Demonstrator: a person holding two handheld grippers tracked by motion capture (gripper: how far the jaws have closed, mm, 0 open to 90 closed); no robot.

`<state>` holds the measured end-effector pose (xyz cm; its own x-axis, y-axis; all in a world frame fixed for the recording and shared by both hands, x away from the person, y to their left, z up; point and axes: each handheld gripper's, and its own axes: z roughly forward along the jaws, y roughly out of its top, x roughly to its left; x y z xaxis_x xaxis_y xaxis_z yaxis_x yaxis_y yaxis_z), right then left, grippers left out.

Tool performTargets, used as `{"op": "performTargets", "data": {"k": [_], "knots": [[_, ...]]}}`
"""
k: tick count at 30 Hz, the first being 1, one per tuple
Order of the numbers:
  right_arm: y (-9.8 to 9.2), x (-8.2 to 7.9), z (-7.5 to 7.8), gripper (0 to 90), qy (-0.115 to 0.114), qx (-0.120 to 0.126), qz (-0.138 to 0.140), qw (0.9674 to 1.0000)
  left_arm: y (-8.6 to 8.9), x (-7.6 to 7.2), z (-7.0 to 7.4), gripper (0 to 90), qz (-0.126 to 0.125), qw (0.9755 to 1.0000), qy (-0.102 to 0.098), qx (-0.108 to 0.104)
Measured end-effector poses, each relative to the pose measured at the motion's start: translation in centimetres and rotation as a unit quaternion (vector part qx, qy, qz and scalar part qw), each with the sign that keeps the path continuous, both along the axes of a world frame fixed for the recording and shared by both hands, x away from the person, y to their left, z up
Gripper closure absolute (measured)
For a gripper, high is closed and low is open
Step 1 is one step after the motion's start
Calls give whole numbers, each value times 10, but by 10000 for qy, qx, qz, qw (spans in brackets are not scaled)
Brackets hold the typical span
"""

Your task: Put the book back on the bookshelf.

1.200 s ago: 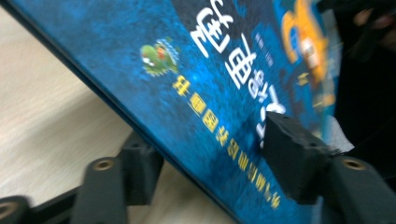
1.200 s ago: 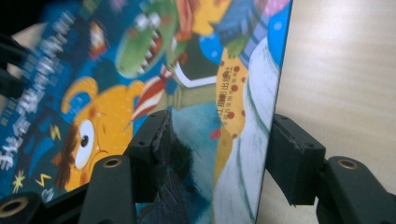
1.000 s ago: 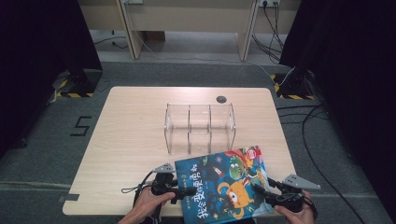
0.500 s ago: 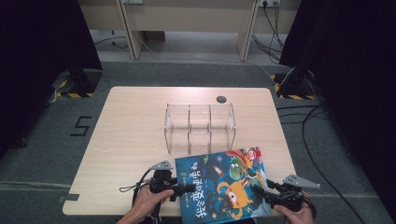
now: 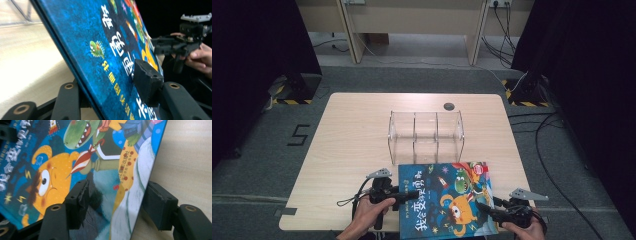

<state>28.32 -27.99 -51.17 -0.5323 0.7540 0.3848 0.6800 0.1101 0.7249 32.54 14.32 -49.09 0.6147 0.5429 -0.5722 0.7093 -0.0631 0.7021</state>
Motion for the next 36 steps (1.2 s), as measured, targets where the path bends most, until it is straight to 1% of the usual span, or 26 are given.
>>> {"op": "performTargets", "data": {"k": [1, 3, 6, 11, 13, 17, 18, 19, 20, 21, 22, 23, 24, 25, 32, 35, 36], "knots": [[1, 0, 0, 395, 35, 7, -23, 10000, 0, 0, 1, 524, 30, 10000, -10, 1], [1, 0, 0, 395, 28, 12, -15, 10000, 0, 0, 2, 526, 64, 10000, -24, -6], [1, 0, 0, 394, 23, 19, -25, 10000, -1, 0, 3, 526, 71, 10000, -44, -1], [1, 0, 0, 391, 82, 57, -59, 9999, -1, 0, 5, 526, 79, 9999, -78, 6], [1, 0, 0, 384, 102, 27, -86, 9999, -1, -1, 6, 526, 100, 9999, -95, -6], [1, 1, 0, 374, 99, 41, -57, 9999, -1, -3, 8, 527, 112, 9998, -142, -19], [1, 0, -1, 367, 62, -8, -48, 10000, -1, -3, 9, 530, 142, 9998, -153, -56], [2, 0, 0, 367, 1, -161, 8, 9999, 0, -3, 9, 533, 181, 9997, -162, -105], [3, 0, 0, 364, -21, -330, 42, 9994, 0, -4, 11, 535, 223, 9995, -172, -157], [5, -1, -1, 342, -14, -515, 71, 9986, 2, -4, 12, 540, 271, 9992, -183, -214], [6, 0, 0, 348, -39, -477, 59, 9988, 3, -3, 13, 563, 274, 9991, -188, -257], [6, 0, 0, 348, -39, -477, 59, 9988, 3, -3, 13, 567, 274, 9991, -188, -257], [7, -1, -1, 368, 1, -381, 161, 9991, 4, -3, 16, 566, 301, 9989, -257, -234], [7, -1, -1, 363, 37, -405, 173, 9990, 5, -3, 17, 564, 327, 9988, -278, -227], [7, 0, -1, 342, 16, -490, 177, 9986, 6, -4, 19, 566, 367, 9985, -347, -195], [8, -1, 0, 341, -55, -571, 150, 9982, 6, -5, 19, 565, 380, 9984, -369, -183], [8, -1, 1, 337, -76, -560, 129, 9983, 6, -5, 20, 564, 384, 9984, -372, -184]]}}
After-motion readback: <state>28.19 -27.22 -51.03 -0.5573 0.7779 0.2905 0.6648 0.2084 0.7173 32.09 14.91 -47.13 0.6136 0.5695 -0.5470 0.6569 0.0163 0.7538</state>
